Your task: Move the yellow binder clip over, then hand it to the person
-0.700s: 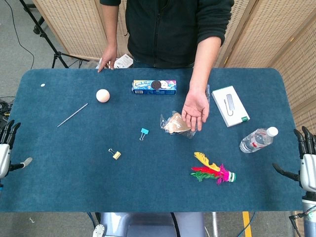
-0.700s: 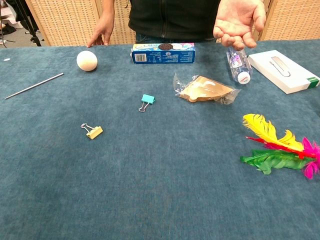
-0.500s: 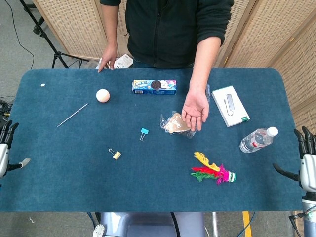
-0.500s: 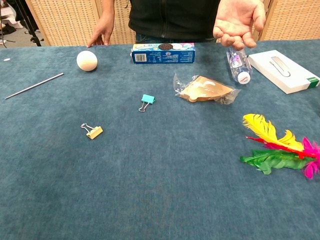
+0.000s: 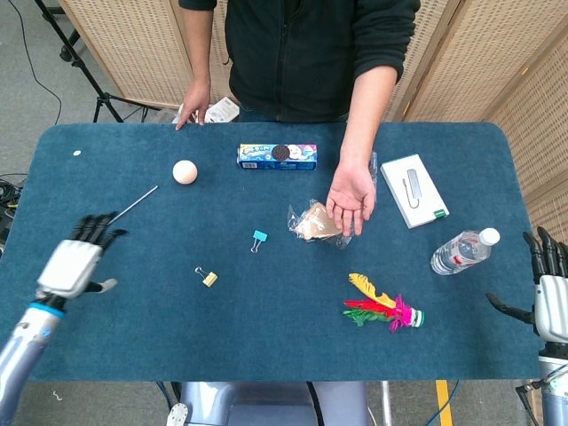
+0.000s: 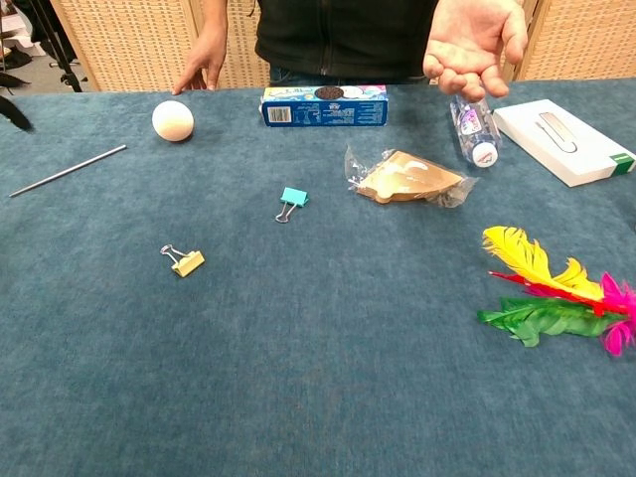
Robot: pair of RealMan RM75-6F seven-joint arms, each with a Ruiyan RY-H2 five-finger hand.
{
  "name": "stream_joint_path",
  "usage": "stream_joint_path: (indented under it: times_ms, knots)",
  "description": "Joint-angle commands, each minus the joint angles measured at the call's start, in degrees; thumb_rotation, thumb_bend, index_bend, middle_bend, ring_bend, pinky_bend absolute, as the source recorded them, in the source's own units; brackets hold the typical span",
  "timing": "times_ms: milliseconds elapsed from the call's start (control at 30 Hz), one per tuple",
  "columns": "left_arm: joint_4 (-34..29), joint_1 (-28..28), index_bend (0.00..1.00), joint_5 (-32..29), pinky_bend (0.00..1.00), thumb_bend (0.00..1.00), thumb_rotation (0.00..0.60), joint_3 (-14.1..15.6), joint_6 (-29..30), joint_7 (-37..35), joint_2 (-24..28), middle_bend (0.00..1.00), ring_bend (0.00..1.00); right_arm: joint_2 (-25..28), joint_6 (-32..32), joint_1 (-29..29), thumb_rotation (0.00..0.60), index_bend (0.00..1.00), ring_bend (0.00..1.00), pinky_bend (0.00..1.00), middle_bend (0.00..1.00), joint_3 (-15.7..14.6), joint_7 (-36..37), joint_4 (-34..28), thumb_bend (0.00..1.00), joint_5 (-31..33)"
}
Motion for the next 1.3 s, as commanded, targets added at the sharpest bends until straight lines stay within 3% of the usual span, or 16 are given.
stream_joint_path:
  times_ms: [33,200,533,967,1300]
  knots:
    - [-3.07,-6.06,0.36,-2.35,0.0,0.27,0.6,-1.65,-7.35,6.83,-3.01,0.0,0.0,0.01,-0.29,0.09,0.6,0.01,0.0,0.0,0.0,-0.05,0.0,0.04,0.0,0.16]
    - [-4.89,-9.44,0.38,-7.73,0.0,0.35,0.6,-2.91,-10.82,15.58,-6.44,0.0,0.0,0.1,-0.53,0.16,0.6,0.01,0.0,0.0,0.0,0.05,0.33,0.1,0.0,0.44]
    - [-3.59,-13.84,0.38,-16.34,0.0,0.31,0.6,-2.29,-14.5,24.96,-13.14,0.0,0.0,0.71,-0.97,0.05,0.6,0.01,0.0,0.0,0.0,0.11,1.42,-0.42,0.0,0.87]
    - [3.88,-14.57,0.38,-15.52,0.0,0.3,0.6,-0.5,-12.92,23.04,-19.84,0.0,0.0,1.15,-1.45,0.06,0.6,0.01,0.0,0.0,0.0,0.19,2.0,-0.72,0.0,1.34]
    - [7.88,-14.58,0.38,-13.39,0.0,0.3,0.6,0.65,-13.1,19.18,-22.09,0.0,0.0,1.21,-1.55,0.06,0.6,0.01,0.0,0.0,0.0,0.39,2.0,-0.82,0.0,1.86]
